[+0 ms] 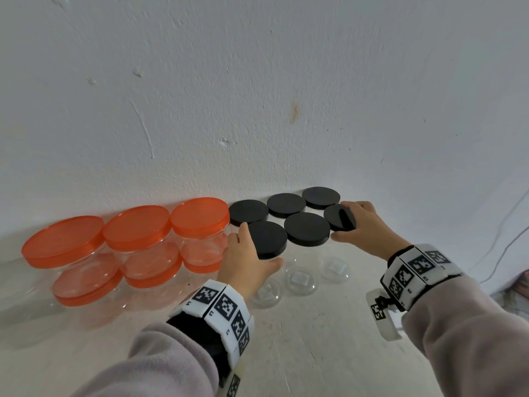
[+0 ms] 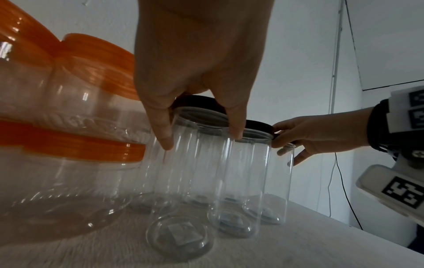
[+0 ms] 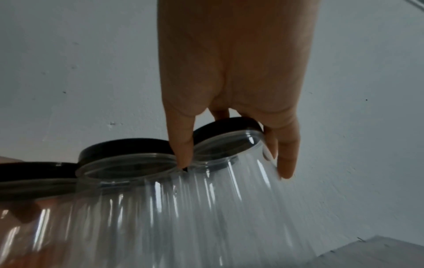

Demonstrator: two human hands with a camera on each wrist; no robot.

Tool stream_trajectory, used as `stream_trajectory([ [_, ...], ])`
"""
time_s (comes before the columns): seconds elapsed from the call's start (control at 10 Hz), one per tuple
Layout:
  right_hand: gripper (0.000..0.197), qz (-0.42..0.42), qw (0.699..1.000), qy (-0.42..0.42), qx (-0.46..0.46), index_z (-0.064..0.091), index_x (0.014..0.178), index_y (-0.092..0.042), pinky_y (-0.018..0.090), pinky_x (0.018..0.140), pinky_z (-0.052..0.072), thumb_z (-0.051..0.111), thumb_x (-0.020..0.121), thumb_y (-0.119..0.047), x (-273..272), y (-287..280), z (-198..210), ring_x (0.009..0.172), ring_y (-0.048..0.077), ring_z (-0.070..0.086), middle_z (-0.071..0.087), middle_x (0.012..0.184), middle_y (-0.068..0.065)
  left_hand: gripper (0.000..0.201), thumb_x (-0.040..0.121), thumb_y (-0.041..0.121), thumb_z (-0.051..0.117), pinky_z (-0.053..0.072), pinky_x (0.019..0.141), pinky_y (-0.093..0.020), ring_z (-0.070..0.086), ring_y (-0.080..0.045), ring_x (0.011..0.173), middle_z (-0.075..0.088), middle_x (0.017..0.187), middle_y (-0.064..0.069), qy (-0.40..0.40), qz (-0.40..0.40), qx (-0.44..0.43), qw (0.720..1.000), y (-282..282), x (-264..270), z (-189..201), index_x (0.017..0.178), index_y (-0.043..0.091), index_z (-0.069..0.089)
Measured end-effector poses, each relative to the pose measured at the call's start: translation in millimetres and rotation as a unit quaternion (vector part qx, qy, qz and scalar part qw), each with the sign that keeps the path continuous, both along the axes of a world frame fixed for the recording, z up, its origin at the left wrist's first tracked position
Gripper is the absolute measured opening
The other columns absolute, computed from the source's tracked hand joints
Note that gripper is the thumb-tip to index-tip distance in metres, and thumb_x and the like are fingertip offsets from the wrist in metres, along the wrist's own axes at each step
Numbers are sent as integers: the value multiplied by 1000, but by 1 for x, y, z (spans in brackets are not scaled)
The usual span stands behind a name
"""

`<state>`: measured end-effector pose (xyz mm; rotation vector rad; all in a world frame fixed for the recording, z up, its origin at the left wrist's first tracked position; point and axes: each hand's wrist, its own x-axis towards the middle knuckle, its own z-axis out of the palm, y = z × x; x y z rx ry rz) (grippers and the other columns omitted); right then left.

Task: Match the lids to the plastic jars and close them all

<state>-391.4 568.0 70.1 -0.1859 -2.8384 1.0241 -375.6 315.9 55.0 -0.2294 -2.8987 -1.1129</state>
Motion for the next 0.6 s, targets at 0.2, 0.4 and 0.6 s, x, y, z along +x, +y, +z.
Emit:
stream_trajectory([
  [0.2, 75, 2, 1000, 1, 1, 35, 143, -20, 41, 102, 43, 75, 80, -24, 1, 1, 1, 124, 25, 37, 29, 139, 4, 108, 76, 43, 76, 36, 104, -35, 36, -26, 131, 29, 144, -12, -17, -6, 25, 1000, -2, -2, -1, 152, 16, 3],
  [0.4, 81, -7, 999, 26, 35, 30, 148, -23, 44, 107, 32, 74, 80, -24, 12, -5, 14, 135, 30, 21, 22, 149, 5, 105, 76, 33, 77, 31, 111, -40, 29, -26, 136, 25, 149, -11, -10, -21, 44, 999, -14, 5, 6, 152, 16, 6],
  [0.6, 60, 20, 987, 158, 12, 44, 140, -25, 24, 96, 27, 71, 86, -22, 63, -19, 27, 132, 19, 32, 33, 146, 0, 94, 81, 39, 73, 30, 100, -25, 30, -14, 132, 24, 149, -1, -1, -48, 24, 999, -47, 44, 15, 150, 22, 13],
])
